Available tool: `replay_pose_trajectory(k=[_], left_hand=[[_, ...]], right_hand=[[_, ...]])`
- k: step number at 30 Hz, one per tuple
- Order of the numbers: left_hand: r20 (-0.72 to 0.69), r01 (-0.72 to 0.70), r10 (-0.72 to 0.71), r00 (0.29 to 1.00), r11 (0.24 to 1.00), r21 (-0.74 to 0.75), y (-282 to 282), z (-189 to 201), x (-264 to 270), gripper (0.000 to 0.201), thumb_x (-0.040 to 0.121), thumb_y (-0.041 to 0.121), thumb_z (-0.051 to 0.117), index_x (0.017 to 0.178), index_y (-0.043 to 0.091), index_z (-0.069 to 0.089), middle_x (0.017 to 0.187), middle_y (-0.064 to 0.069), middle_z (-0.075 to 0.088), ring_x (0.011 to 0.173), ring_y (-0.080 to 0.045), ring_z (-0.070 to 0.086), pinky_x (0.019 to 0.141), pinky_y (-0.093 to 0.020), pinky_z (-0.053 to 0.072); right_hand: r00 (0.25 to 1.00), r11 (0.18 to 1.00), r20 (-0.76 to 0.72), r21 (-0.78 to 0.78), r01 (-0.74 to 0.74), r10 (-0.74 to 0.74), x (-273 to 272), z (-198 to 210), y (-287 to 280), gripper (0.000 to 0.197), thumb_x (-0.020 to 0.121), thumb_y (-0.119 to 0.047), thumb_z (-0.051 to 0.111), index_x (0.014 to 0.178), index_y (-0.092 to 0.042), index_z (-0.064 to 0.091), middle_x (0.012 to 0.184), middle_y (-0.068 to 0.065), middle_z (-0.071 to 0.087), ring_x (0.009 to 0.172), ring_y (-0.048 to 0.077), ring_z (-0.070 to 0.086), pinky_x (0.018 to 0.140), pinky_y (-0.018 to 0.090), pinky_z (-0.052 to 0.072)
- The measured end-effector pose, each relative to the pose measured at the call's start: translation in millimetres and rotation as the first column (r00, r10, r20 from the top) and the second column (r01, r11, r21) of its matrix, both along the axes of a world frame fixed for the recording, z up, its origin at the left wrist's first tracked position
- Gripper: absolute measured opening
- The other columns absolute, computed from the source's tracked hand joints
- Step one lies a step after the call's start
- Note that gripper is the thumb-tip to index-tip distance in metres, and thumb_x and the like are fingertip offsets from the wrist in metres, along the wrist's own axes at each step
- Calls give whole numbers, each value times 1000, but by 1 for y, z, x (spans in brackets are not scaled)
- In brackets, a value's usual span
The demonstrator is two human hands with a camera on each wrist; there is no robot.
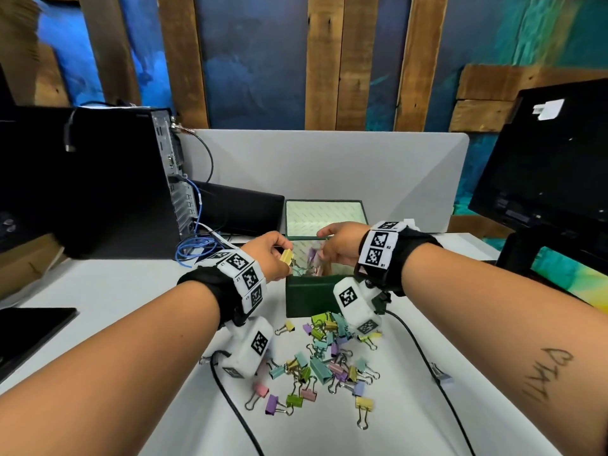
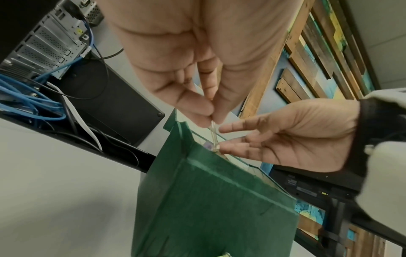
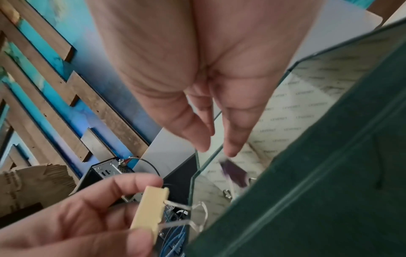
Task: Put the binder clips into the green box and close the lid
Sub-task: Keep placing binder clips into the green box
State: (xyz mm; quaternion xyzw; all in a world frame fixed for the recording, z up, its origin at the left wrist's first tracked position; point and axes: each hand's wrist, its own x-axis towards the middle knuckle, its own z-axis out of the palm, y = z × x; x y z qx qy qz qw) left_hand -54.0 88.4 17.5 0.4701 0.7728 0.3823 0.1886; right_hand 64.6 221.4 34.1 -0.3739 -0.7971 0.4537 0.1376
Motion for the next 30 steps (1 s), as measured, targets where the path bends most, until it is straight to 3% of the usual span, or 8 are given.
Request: replay_pose_trajectory(k=[3,8,11,14,19,23,27,30], left_hand=[[-51,10,-11,999,1000,-4,12,2,3,41,78,0,68,113,17,55,72,2,52,66,-15,53,63,-26,50],[-128,41,-42,991,999,-9,20,2,10,52,79,2,67,125,22,53,94,0,55,69,-8,52,49,-10,41],[-163,43,-44,986,999,-12,16,-3,13,55,77,10,70,125,30,54,108,2,54,86,-13,55,62,-16,44],[-265,92,-97,959,995,-31,0,-3,21,44,77,21,72,116,36,57,110,6,54,93,-15,60,84,-27,51],[-330,245,-409,851,864,-440,-38,-10,49,29,81,34,67,109,32,60,100,8,63,88,-10,61,78,-24,49],[-333,255,-523,785,762,-596,-50,-23,66,39,78,42,69,115,33,60,108,10,64,93,-10,59,85,-27,48],[-378,228,-557,739,736,-637,-52,-32,76,48,73,47,71,118,33,58,111,9,60,98,-14,57,88,-27,47],[-442,196,-573,691,736,-648,-48,-36,82,54,72,51,71,120,30,58,118,5,59,107,-18,57,92,-30,48]], right_hand=[[1000,996,-13,82,-19,20,13,-2,-4,47,81,6,52,123,-15,55,98,4,58,94,23,55,94,36,48],[999,985,5,168,-44,43,45,6,-25,35,86,5,53,113,-17,57,99,0,58,98,20,57,91,32,48],[987,946,139,299,-125,86,64,4,-38,30,85,4,50,104,-15,62,90,-6,60,92,14,58,82,26,50],[901,879,402,355,-317,162,75,-5,-47,33,86,2,48,107,-16,66,101,-5,65,95,9,58,91,24,48],[652,733,747,371,-570,129,70,-30,-52,49,89,-6,48,133,-27,50,142,-3,48,126,18,49,103,27,37],[601,696,786,351,-626,144,65,-44,-55,36,88,-5,48,116,-25,58,119,-3,55,106,13,55,90,22,43],[624,723,774,371,-583,106,69,-49,-58,48,88,-11,55,136,-16,47,138,2,50,124,21,50,97,26,40],[621,725,776,368,-582,105,73,-50,-63,43,87,-16,60,129,-14,52,133,5,52,117,23,54,82,24,41]])
